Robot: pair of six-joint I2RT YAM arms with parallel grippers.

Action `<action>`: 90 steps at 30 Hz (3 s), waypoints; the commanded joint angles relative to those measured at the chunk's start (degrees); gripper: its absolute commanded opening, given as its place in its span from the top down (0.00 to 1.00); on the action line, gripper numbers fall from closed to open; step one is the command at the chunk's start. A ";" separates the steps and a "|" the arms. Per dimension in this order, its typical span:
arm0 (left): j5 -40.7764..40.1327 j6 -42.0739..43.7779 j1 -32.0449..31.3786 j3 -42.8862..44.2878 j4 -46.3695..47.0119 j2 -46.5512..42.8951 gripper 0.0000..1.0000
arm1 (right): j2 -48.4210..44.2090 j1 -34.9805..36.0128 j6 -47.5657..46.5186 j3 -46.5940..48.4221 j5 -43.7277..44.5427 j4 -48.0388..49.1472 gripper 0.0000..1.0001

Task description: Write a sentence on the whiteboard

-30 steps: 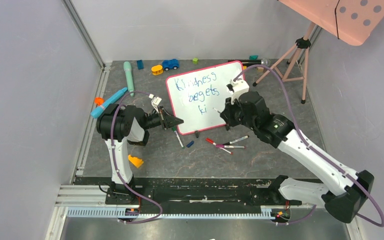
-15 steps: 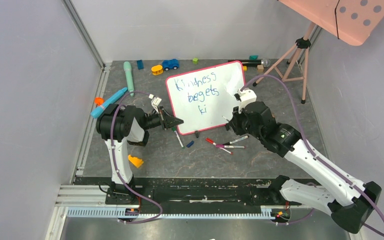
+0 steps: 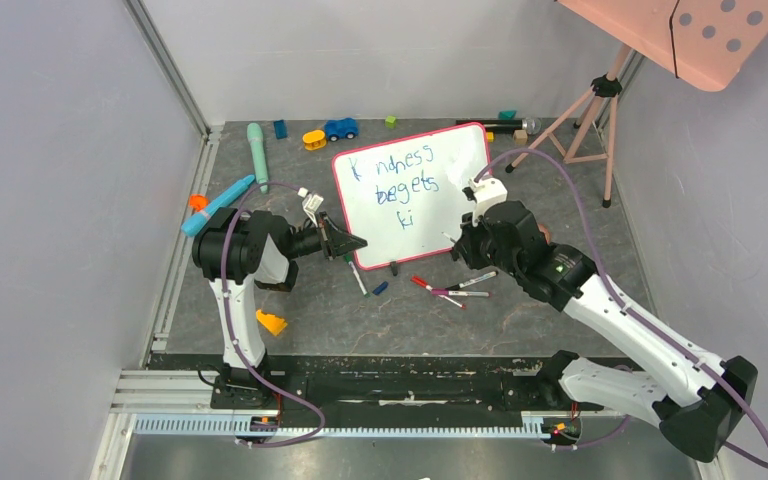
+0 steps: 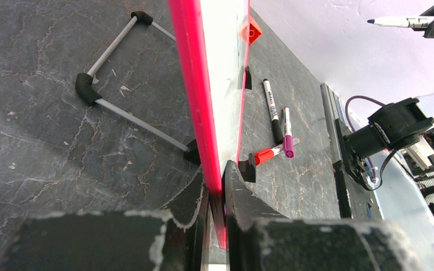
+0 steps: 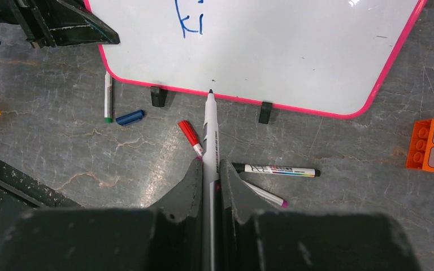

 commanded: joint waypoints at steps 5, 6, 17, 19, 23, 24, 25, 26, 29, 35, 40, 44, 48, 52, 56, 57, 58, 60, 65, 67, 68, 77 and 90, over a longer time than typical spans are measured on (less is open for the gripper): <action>-6.68 7.52 1.23 -0.14 1.55 3.40 0.97 | 1.06 -0.10 -3.42 1.89 0.79 0.04 1.00; -6.72 7.32 1.22 -0.16 1.55 3.42 0.97 | 1.32 -0.10 -3.91 1.59 1.10 0.24 1.00; -6.81 7.32 1.23 0.15 1.55 3.62 0.97 | 3.51 -0.19 -5.10 1.01 2.60 3.49 1.00; -7.70 7.65 1.20 -0.29 1.56 3.38 0.97 | 3.68 -0.17 -5.77 0.92 2.88 3.45 1.00; -7.62 7.73 1.23 -0.21 1.57 3.27 0.97 | 5.24 -0.19 -7.21 0.38 1.10 5.40 1.00; -7.64 7.44 1.31 -0.08 1.55 3.39 0.97 | 6.13 -0.19 -7.65 0.38 0.34 5.87 1.00; -7.45 7.20 1.31 -0.08 1.55 3.34 0.97 | 6.85 -0.19 -7.99 0.25 -0.18 6.81 1.00; -7.22 7.15 1.31 -0.22 1.55 3.32 0.97 | 7.65 -0.19 -8.17 0.27 -0.44 7.33 1.00; -7.21 6.93 1.29 0.38 1.55 3.67 0.97 | 9.94 -0.19 -8.94 1.97 -0.73 7.65 1.00; -7.54 7.16 1.31 0.05 1.55 3.49 0.97 | 15.14 -0.18 -9.99 3.82 -1.15 12.08 1.00; -7.49 7.21 1.31 -0.06 1.55 3.48 0.97 | 18.80 -0.19 -10.03 5.38 -0.33 14.84 1.00; -7.20 7.20 1.31 0.08 1.55 3.49 0.97 | 21.30 -0.19 -10.37 6.72 0.07 16.06 1.00; -6.99 7.30 1.31 0.16 1.55 3.49 0.97 | 23.59 -0.18 -10.89 8.70 1.44 16.46 1.00; -6.86 7.25 1.31 0.17 1.55 3.49 0.97 | 24.92 -0.19 -10.82 9.49 2.75 16.53 1.00; -6.70 7.41 1.31 0.17 1.55 3.49 0.97 | 25.77 -0.19 -10.86 9.67 4.13 16.46 1.00; -6.60 7.47 1.31 0.12 1.55 3.50 0.97 | 25.98 -0.19 -10.87 9.65 4.34 16.49 1.00; -6.55 7.43 1.31 0.09 1.56 3.49 0.97 | 26.15 -0.23 -10.94 9.65 4.42 16.51 1.00; -6.58 7.42 1.31 0.16 1.55 3.52 0.97 | 26.47 -0.15 -10.83 9.43 4.44 16.73 1.00; -6.40 7.51 1.31 0.20 1.55 3.57 0.97 | 27.24 -0.19 -10.87 9.75 4.54 17.57 1.00; -6.25 7.55 1.31 0.25 1.55 3.58 0.97 | 27.50 -0.23 -10.81 9.90 4.66 17.62 1.00; -6.25 7.51 1.31 0.26 1.55 3.58 0.97 | 27.67 -0.16 -10.82 9.95 4.77 17.74 1.00; -6.33 7.75 1.29 0.14 1.55 3.49 0.97 | 28.01 -0.24 -10.64 8.82 5.40 18.29 1.00; -6.33 7.78 1.26 0.10 1.55 3.49 0.97 | 24.26 -0.28 -8.91 1.54 4.71 18.77 1.00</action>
